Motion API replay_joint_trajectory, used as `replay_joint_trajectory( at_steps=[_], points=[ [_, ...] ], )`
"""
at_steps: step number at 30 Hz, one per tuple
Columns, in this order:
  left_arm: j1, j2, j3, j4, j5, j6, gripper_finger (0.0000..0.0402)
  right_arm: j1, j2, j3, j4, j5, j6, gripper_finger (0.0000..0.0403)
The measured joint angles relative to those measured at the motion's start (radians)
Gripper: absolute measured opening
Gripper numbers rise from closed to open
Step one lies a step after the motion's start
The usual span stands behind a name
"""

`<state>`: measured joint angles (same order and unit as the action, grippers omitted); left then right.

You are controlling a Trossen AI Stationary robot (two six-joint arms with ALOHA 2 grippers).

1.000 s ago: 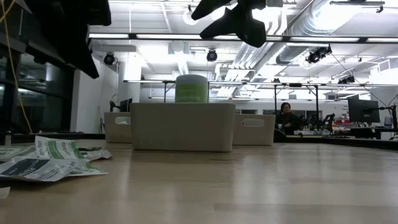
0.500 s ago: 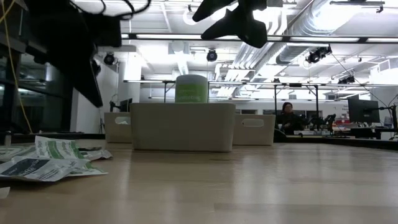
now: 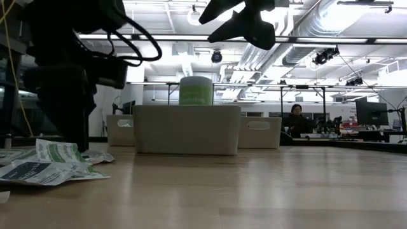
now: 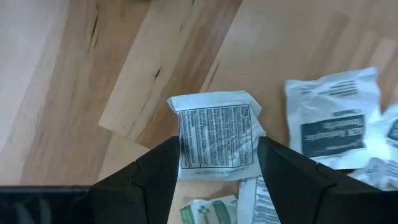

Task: Pick & Place First Aid Supplies
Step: Put the towelette pack into the right bin

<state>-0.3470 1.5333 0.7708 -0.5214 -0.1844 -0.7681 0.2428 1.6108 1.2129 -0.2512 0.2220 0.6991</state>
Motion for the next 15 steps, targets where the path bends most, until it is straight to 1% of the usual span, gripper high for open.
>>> replay_joint_trajectory(
  at_steps=[10, 12, 15],
  points=[
    [0.000, 0.064, 0.005, -0.001, 0.000, 0.000, 0.0211, 0.000, 0.000, 0.000, -0.001, -0.017, 0.003, 0.0154],
    [0.000, 0.075, 0.005, -0.003, 0.004, 0.000, 0.0202, 0.000, 0.000, 0.000, -0.001, -0.020, 0.008, 0.0152],
    [0.000, 0.082, 0.005, -0.001, 0.006, 0.001, 0.0173, 0.000, 0.000, 0.000, -0.001, -0.029, 0.008, 0.0150]
  ],
)
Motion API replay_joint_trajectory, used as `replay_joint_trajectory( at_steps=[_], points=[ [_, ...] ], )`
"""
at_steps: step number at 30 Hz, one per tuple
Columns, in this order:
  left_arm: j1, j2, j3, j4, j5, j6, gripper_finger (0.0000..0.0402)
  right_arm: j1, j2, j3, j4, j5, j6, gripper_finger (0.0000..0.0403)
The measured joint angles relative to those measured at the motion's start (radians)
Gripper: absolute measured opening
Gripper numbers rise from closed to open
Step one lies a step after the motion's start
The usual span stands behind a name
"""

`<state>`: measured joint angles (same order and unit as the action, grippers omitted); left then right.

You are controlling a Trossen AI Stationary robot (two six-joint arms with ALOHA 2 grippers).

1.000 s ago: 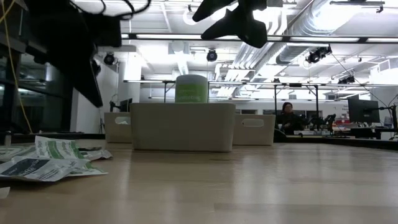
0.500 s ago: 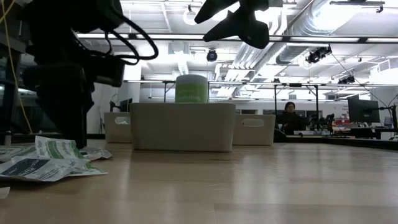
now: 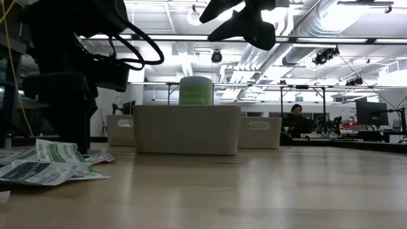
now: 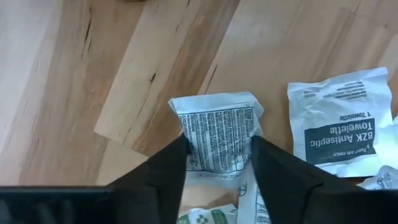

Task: Pick & Place First Aid Supplies
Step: Put the towelette pack into the right bin

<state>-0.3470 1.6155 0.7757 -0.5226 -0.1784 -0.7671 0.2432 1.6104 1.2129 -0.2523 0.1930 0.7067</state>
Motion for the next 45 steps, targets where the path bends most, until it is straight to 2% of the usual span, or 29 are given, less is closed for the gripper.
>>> replay_joint_trajectory(
  at_steps=[9, 14, 23, 27, 30, 37, 45],
  points=[
    [0.000, -0.001, -0.002, 0.001, 0.005, -0.001, 0.0058, 0.000, 0.000, 0.000, -0.003, -0.017, 0.000, 0.0150],
    [0.000, -0.052, -0.003, 0.002, 0.016, 0.001, 0.0012, 0.000, 0.000, 0.000, -0.021, -0.025, -0.011, 0.0147],
    [0.000, -0.249, -0.007, 0.041, 0.041, 0.003, 0.0018, 0.000, 0.000, 0.000, -0.010, -0.032, -0.081, 0.0150],
    [0.000, -0.341, -0.005, 0.177, 0.037, 0.037, 0.0019, -0.005, 0.000, 0.000, 0.046, -0.077, -0.166, 0.0152],
    [0.000, -0.388, -0.004, 0.309, -0.003, 0.066, 0.0020, -0.010, 0.000, 0.000, 0.092, -0.111, -0.222, 0.0151],
    [0.000, -0.416, -0.003, 0.524, -0.145, 0.135, 0.0020, -0.022, 0.000, 0.000, 0.227, -0.124, -0.296, 0.0151],
    [0.000, -0.417, -0.003, 0.562, -0.170, 0.147, 0.0020, -0.034, 0.000, 0.000, 0.281, -0.062, -0.320, 0.0158]
  ],
)
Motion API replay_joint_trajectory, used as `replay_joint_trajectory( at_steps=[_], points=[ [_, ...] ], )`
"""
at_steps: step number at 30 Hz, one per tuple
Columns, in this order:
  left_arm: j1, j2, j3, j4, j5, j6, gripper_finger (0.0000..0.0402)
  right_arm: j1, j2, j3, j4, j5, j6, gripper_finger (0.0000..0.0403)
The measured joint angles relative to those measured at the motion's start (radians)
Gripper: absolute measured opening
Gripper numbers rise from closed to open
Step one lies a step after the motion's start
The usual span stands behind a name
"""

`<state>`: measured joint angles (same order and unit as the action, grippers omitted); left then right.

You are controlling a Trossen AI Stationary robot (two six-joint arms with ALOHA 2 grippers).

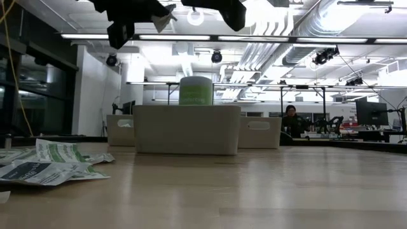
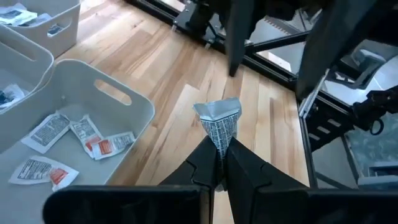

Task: Pick & Place First Aid Supplies
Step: Put the towelette pack into the right bin

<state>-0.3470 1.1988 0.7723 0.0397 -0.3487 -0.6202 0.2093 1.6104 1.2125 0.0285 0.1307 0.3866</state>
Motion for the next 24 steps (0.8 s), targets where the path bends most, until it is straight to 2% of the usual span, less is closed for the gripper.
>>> replay_joint_trajectory(
  at_steps=[8, 14, 18, 24],
  points=[
    [0.000, 0.000, 0.000, 0.041, -0.002, 0.045, 0.0020, -0.043, 0.000, 0.000, 0.000, -0.041, 0.029, 0.0190],
    [0.000, 0.000, 0.000, 0.041, -0.003, 0.049, 0.0020, -0.076, 0.008, 0.000, 0.015, -0.146, 0.051, 0.0220],
    [0.000, 0.000, 0.000, 0.050, -0.003, 0.067, 0.0021, -0.079, 0.028, 0.000, 0.042, -0.190, 0.058, 0.0220],
    [0.000, 0.000, 0.000, 0.046, -0.004, 0.067, 0.0021, -0.079, 0.026, 0.000, 0.051, -0.157, 0.053, 0.0195]
  ],
)
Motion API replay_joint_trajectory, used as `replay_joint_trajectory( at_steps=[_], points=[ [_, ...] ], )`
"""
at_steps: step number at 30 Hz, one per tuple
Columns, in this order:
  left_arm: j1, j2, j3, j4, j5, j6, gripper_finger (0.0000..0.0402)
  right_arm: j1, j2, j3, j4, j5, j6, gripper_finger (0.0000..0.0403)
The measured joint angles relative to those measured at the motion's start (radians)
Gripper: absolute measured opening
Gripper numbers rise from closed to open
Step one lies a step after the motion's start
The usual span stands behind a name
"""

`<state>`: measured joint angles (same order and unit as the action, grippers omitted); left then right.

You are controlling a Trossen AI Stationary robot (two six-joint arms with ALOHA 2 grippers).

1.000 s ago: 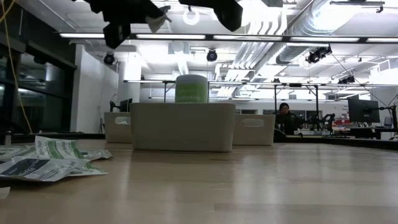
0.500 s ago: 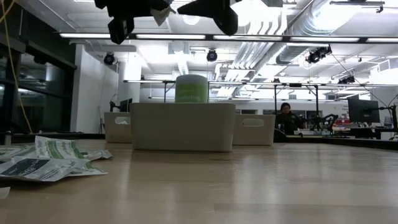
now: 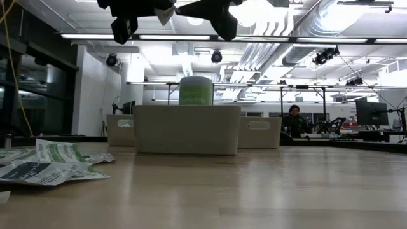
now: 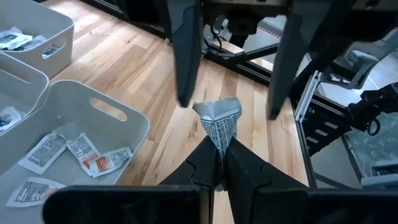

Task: Pick & Place First Aid Supplies
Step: Put the towelette pack into the right bin

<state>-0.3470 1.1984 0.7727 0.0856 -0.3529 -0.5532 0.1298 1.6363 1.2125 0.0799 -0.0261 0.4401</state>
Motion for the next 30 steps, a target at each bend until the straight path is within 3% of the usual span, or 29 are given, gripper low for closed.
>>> replay_joint_trajectory(
  at_steps=[30],
  points=[
    [0.000, -0.001, 0.000, 0.002, -0.009, 0.036, 0.0021, -0.009, 0.003, 0.000, -0.005, -0.017, 0.008, 0.0024]
  ],
)
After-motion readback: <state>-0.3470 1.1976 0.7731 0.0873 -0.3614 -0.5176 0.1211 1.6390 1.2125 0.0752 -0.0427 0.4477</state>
